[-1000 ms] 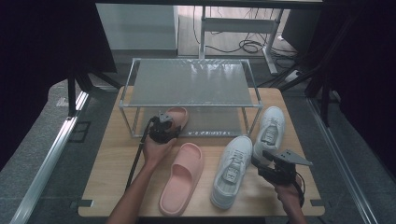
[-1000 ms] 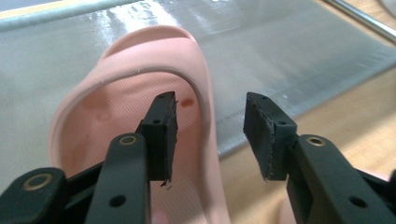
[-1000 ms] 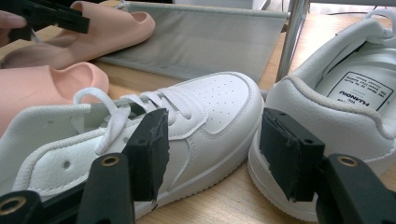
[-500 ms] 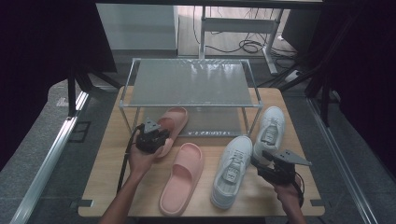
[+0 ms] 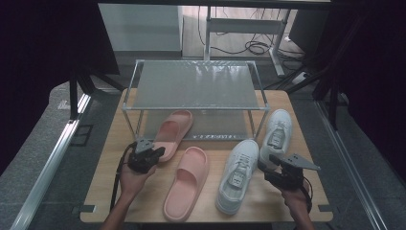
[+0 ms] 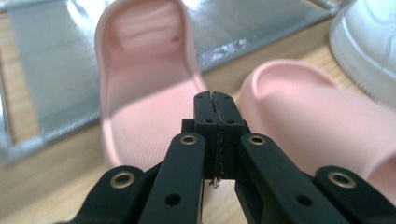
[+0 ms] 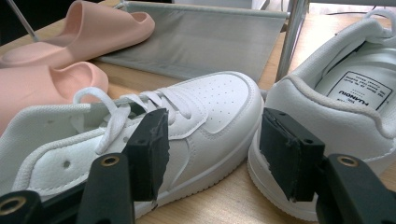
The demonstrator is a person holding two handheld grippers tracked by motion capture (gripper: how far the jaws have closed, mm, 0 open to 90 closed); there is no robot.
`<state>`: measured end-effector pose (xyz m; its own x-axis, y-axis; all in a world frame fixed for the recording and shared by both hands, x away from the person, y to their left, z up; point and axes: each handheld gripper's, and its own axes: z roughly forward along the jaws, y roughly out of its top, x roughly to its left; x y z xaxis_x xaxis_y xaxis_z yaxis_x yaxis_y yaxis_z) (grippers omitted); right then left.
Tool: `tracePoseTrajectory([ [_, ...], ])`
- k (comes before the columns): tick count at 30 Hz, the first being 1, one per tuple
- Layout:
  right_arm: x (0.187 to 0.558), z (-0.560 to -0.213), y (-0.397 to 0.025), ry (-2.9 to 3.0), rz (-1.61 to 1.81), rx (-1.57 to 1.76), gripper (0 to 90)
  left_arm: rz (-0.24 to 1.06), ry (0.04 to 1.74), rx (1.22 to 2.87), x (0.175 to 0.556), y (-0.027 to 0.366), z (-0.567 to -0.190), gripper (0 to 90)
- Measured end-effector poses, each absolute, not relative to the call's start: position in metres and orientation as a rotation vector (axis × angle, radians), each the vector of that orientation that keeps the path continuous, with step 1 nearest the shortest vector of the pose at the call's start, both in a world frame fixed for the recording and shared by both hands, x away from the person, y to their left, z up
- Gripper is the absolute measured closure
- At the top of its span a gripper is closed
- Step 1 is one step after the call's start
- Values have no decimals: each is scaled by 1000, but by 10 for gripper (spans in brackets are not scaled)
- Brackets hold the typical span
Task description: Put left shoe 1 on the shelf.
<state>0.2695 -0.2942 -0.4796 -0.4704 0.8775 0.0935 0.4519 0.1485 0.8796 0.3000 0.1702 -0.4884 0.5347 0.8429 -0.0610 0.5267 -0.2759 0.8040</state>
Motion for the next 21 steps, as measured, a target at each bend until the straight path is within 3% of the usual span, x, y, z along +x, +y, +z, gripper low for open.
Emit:
tracePoseTrajectory([
  [21, 269, -478, -293, 1984, 1274, 1260, 426, 439, 1156, 1980, 275, 187, -515, 900],
])
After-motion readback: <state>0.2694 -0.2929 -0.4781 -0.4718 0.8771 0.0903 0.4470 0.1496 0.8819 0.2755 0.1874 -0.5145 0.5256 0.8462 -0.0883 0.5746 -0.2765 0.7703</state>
